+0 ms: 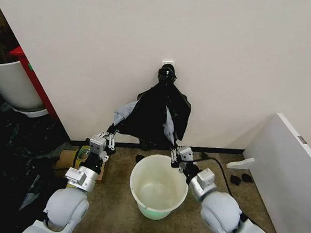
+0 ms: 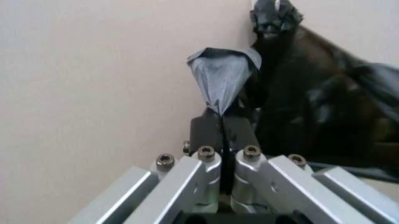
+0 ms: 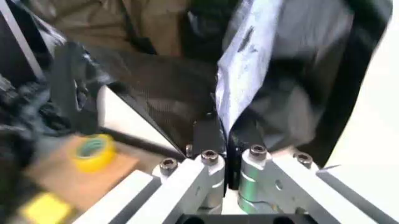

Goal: Place the garbage bag over the trash bin.

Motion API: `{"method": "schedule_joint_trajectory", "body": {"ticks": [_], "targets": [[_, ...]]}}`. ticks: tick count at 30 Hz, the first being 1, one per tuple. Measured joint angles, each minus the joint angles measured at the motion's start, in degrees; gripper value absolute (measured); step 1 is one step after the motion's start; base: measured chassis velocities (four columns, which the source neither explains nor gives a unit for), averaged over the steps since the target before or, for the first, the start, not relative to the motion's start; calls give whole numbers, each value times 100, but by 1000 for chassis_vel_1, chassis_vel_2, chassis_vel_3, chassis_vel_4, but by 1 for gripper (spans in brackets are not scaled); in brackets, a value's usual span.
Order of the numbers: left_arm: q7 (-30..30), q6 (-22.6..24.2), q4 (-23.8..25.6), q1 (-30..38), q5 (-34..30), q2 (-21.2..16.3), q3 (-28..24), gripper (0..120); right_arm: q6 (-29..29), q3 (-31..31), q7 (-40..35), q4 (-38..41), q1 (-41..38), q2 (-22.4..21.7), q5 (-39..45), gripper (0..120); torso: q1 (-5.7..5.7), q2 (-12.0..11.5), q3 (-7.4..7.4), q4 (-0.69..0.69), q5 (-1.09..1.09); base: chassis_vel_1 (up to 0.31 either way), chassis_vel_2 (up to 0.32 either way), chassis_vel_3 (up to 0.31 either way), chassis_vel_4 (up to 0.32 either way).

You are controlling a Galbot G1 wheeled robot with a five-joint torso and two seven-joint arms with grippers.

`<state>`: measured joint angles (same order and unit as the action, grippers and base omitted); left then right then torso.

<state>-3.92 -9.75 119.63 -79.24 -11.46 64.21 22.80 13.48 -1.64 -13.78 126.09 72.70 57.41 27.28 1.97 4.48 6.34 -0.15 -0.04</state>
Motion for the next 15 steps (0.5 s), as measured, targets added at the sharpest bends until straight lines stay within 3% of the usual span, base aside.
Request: {"method": "schedule_joint_trajectory", "body": {"ticks": [5, 10, 12, 13, 14, 15], "targets": [[-195, -28, -114, -170, 225, 26, 9, 0, 168, -32, -590, 732, 651, -204, 449, 0, 0, 0, 0, 0, -1, 0, 0, 0, 0], [-229, -73, -90, -273, 300, 27, 13, 0, -85, -73, -576, 1076, 1012, -263, 28, 0, 0, 0, 0, 1, -1, 0, 0, 0, 0], [-199, -159, 9, -303, 255, 31, 29, 0, -619, -113, -294, 1147, 1191, -238, -620, 0, 0, 0, 0, 0, -1, 0, 0, 0, 0], [-134, -260, 68, -318, 177, 36, 34, 0, -1149, -172, -37, 1139, 1286, -172, -1212, 0, 0, 0, 0, 0, 0, 0, 0, 0, 0], [-134, -260, 68, -318, 177, 36, 34, 0, -1149, -172, -37, 1139, 1286, -172, -1212, 0, 0, 0, 0, 0, 0, 0, 0, 0, 0], [-65, -353, 128, -335, 81, 40, 34, 0, -1504, -225, 123, 1126, 1348, -117, -1650, 0, 0, 0, 0, 0, 0, 0, 0, 0, 0]]}}
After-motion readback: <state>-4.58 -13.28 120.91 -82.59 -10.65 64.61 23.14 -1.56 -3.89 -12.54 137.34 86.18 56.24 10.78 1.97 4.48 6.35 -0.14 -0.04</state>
